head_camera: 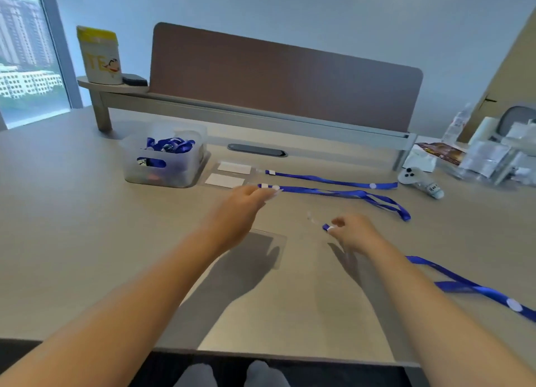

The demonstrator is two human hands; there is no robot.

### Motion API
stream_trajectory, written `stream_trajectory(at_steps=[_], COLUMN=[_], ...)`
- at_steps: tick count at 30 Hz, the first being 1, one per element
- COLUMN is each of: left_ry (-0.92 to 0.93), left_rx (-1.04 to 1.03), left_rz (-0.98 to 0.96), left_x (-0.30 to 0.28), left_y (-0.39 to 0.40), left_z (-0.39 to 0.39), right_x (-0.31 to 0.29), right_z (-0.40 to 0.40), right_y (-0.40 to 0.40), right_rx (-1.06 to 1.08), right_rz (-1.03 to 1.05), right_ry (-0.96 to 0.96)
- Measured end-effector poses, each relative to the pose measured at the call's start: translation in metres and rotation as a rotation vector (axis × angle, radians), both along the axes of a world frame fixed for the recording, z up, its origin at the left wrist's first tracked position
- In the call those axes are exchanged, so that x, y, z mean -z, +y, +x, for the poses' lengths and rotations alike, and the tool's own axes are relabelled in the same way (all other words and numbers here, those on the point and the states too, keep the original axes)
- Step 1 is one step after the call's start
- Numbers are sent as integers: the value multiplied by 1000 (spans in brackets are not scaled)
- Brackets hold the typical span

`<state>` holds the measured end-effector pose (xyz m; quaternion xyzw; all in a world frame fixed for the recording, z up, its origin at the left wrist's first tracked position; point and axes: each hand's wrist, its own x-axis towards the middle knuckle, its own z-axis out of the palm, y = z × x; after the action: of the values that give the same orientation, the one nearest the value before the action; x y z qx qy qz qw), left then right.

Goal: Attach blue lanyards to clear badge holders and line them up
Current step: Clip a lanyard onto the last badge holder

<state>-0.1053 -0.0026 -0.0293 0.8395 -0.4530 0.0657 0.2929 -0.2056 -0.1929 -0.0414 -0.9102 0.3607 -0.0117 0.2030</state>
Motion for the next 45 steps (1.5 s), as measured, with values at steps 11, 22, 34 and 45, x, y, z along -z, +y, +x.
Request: stream_trajectory(at_steps=[11,22,34,45], left_ry=[-181,-34,509,643], left_rx=[-26,-108,-200,-174], left_rz=[195,20,-471,-598], left_x=[10,2,-12,-17], left_y=[-18,-25,-25,-29], left_z=[-5,-3,-1,-6], right_x=[39,13,-28,-40], right_z=[8,15,27,25], right_y=[-12,-1,43,59], right_rx=[7,18,-172,-166], right_rz=[-196,270,396,618], right_ry=[-62,-407,-677,-656])
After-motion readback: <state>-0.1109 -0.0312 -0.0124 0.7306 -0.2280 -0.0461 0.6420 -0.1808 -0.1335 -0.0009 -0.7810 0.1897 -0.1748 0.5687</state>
